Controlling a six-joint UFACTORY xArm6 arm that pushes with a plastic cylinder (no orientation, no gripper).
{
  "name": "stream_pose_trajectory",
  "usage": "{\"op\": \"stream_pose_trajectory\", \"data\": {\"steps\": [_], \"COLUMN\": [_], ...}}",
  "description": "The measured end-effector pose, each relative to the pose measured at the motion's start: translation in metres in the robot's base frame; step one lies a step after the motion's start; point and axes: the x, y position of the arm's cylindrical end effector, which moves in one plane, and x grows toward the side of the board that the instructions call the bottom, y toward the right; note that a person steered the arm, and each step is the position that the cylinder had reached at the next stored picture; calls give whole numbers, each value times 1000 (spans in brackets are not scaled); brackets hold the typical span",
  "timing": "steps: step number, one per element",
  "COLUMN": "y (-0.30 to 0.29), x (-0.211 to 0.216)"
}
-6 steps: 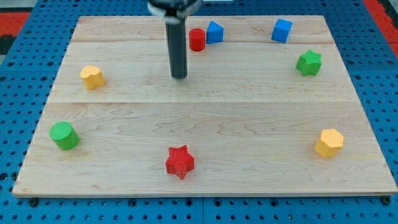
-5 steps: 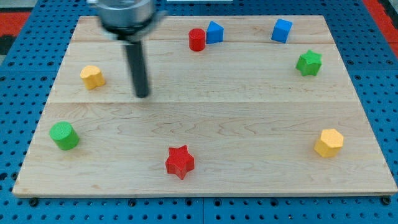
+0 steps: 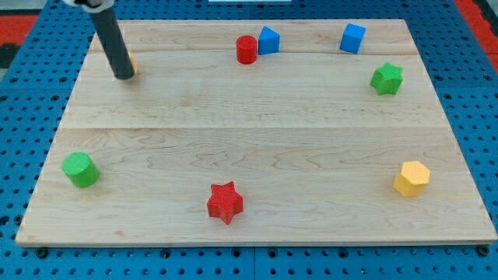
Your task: Move the yellow heart left to the red circle
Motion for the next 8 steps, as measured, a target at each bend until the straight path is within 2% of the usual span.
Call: {"op": "stream_pose_trajectory", "data": {"steps": [1, 2, 3, 4, 5, 6, 8], "y": [6, -2, -61, -61, -2, 30, 49], "x": [-17, 32, -2, -39, -39, -39, 14]}}
